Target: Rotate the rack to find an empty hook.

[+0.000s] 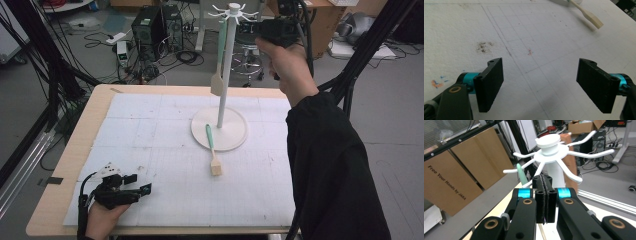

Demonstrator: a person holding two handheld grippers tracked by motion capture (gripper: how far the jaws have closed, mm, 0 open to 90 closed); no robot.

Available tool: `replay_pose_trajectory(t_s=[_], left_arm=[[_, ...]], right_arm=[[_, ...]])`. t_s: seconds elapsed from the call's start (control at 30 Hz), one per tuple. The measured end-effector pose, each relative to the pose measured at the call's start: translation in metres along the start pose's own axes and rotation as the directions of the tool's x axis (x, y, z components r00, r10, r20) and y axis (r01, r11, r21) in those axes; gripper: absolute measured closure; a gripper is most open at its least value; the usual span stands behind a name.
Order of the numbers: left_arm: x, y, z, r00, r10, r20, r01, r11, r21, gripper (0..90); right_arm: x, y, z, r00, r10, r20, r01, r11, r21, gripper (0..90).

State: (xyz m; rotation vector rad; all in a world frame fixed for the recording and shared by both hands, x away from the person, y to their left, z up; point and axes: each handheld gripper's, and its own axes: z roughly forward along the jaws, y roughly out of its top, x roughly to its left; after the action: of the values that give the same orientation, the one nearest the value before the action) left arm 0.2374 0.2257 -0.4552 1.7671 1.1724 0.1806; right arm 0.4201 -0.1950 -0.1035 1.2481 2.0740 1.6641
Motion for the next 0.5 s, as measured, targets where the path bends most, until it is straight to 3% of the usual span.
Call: replay_pose_trajectory(t_s=[0.5], left_arm=[[0.000, 0.000, 0.000, 1.0000, -0.004, 0.002, 0.004, 1.0000, -0.002, 22.4]], right_arm=[[0.015, 0.003, 0.014, 0.9984, -0.025, -0.051, 0.028, 0.999, 0.043, 89.9]])
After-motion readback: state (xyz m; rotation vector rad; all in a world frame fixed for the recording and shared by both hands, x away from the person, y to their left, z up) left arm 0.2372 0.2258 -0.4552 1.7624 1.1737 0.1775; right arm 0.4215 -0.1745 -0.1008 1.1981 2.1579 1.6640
